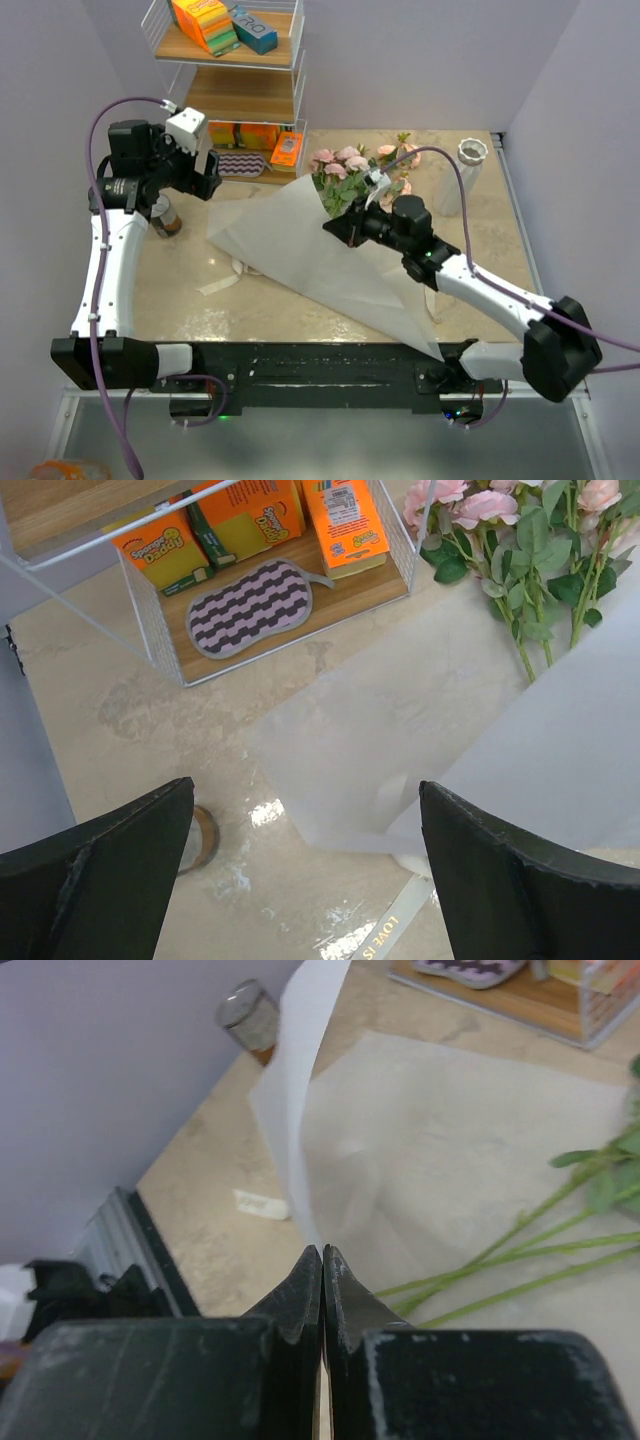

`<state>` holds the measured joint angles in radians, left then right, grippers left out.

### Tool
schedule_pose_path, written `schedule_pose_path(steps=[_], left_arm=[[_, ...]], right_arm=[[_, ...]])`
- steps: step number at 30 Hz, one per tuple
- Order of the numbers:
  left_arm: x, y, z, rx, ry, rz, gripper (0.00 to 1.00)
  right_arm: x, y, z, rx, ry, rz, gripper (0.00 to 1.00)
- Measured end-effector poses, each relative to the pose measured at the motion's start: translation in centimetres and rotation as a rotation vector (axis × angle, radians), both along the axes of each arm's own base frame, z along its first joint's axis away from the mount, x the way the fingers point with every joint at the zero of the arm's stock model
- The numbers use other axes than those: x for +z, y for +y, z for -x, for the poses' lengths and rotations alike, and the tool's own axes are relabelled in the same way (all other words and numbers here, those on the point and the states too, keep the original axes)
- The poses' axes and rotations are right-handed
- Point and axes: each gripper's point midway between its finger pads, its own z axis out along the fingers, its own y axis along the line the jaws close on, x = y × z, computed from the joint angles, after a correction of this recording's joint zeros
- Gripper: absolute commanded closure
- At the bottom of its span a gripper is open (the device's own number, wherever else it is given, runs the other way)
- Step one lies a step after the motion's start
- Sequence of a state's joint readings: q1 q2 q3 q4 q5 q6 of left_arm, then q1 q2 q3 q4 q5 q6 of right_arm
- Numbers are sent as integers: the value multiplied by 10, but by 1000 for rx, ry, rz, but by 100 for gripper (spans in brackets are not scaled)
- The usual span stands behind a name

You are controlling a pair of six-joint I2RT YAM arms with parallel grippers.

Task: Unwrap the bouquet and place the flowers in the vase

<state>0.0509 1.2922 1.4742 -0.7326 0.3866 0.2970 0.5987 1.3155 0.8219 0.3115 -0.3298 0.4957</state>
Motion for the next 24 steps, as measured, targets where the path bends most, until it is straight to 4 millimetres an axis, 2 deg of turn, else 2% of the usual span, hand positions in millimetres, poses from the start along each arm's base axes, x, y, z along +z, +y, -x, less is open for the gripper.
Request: schedule_pose_path(steps=[3, 6, 7, 9, 10, 17, 21, 22, 24], left_arm=[[0, -6, 2, -9, 3, 0, 1], [0, -13, 3, -14, 6, 7, 1], [0, -15, 3, -16, 8, 8, 1], [0, -20, 4, -26, 11, 11, 1], [0, -22, 5, -32, 14, 14, 1], [2, -27, 7, -34, 17, 16, 1], [6, -26, 6, -30, 8, 12, 1], [7, -26, 6, -29, 6, 11, 1], [9, -26, 7, -28, 3, 9, 1]], right_arm=[[17, 11, 42, 74, -44, -20, 98], [17, 20, 82, 148, -50, -24, 92], [14, 23, 94, 169, -44, -18, 87], [6, 26, 114, 202, -30, -5, 69], [1, 28, 123, 219, -21, 2, 67], [-48, 31, 172, 286, 50, 85, 53], [-51, 39, 190, 310, 47, 131, 43], [-48, 43, 194, 321, 42, 141, 37], [-38, 49, 198, 325, 27, 145, 31]])
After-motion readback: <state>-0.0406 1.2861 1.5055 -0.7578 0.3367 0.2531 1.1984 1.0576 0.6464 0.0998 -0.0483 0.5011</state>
